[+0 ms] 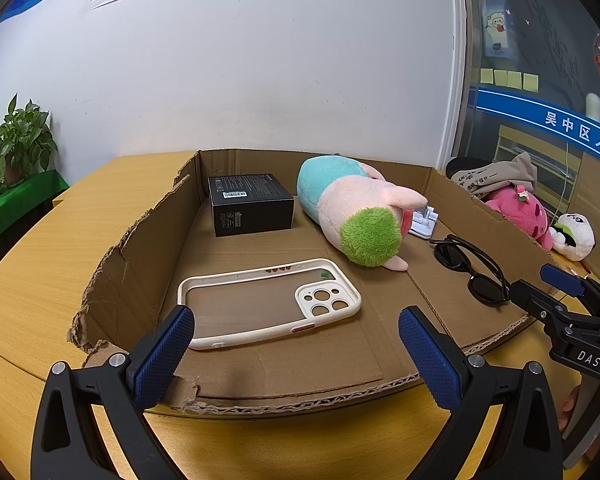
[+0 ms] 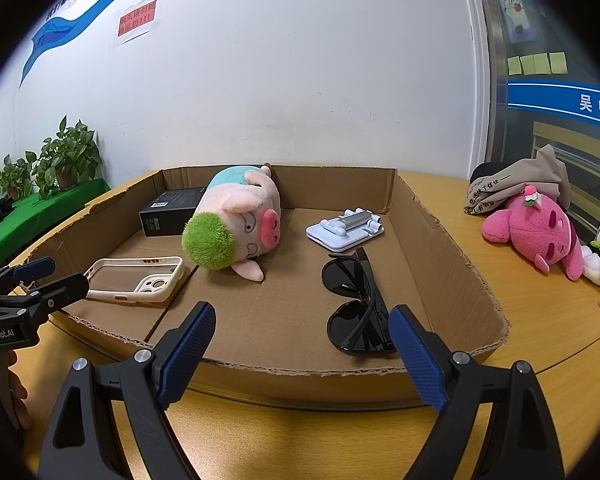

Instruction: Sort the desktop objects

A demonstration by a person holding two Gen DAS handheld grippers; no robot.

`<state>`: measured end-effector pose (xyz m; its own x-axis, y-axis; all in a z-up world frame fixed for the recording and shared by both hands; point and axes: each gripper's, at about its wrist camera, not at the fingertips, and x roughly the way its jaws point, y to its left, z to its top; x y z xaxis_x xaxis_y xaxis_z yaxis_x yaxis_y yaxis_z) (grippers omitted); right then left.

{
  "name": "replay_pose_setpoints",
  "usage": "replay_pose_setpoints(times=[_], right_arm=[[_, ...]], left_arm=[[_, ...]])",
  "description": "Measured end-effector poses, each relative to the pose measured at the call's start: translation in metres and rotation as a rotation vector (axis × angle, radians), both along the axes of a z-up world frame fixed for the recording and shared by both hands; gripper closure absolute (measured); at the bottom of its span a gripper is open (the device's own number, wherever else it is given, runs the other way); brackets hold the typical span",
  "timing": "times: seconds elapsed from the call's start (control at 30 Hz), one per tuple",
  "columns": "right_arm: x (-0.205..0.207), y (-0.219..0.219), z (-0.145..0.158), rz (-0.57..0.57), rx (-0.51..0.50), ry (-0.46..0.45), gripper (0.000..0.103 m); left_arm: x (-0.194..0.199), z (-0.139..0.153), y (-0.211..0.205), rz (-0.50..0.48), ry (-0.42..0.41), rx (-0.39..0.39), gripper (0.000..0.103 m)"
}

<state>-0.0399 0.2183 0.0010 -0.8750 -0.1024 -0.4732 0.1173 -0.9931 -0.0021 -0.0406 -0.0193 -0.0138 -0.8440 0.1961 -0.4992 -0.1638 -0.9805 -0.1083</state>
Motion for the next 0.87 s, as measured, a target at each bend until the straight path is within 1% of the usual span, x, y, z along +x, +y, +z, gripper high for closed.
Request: replay_pose_setpoints(times=[0.5,0.87], right_arm=[[-0.0002,0.0,0.0001,0.0,0.0,0.0,0.015],[-0.0004,-0.0001,0.0,0.0,0.0,0.0,0.015]], left_arm=[[0.0,0.0002,0.0002,0.0,-0.001,0.003,0.0],[-0.0026,-0.0006,0.0019,0.035,-0.001,-0.013,0.0]])
